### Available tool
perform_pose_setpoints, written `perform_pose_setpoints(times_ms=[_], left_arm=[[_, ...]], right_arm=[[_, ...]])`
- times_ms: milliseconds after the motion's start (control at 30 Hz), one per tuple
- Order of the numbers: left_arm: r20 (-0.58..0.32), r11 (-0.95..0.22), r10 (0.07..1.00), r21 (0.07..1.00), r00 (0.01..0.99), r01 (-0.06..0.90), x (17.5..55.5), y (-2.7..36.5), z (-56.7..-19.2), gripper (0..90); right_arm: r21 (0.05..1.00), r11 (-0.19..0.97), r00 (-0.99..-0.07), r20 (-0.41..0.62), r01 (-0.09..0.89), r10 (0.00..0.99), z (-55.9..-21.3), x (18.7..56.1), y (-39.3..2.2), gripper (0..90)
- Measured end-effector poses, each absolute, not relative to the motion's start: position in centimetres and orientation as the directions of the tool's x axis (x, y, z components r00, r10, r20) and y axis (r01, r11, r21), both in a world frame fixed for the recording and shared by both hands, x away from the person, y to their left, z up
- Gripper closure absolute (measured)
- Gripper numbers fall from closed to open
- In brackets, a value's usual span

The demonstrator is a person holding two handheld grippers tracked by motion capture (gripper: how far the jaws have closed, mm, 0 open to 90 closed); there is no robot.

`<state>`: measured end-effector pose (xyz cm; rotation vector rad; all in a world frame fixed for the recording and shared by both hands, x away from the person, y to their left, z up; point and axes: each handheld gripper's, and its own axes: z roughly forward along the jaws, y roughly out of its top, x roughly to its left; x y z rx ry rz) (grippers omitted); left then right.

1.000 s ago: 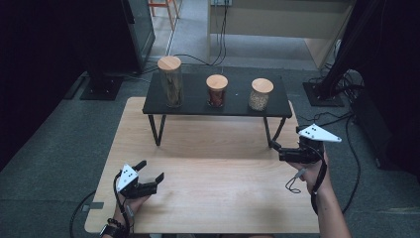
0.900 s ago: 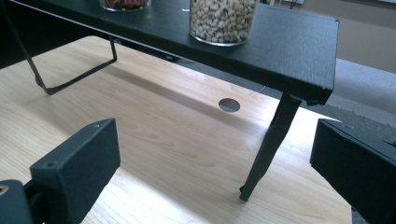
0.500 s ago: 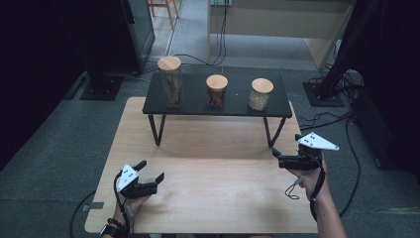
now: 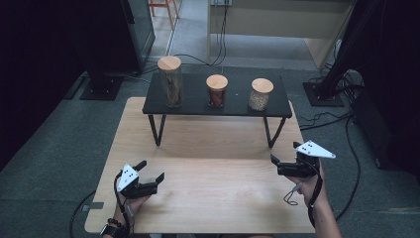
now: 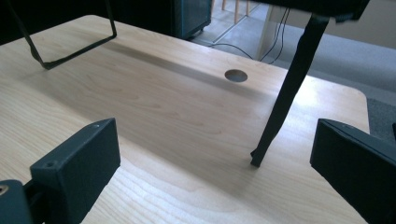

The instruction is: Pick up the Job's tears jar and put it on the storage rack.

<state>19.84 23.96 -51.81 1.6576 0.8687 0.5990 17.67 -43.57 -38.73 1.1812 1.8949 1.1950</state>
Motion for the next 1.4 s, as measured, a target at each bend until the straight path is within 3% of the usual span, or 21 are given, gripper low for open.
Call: perform_pose_setpoints(times_ms=[1400], left_arm=[[-0.038,-0.130,0.798,0.964,0.602,0.233,19.7,23.7,-51.7,10.2]], right_arm=[[0.905,0.096,-0.347,0.060,0.414,0.936,-47.4,14.7,-44.1,1.4]])
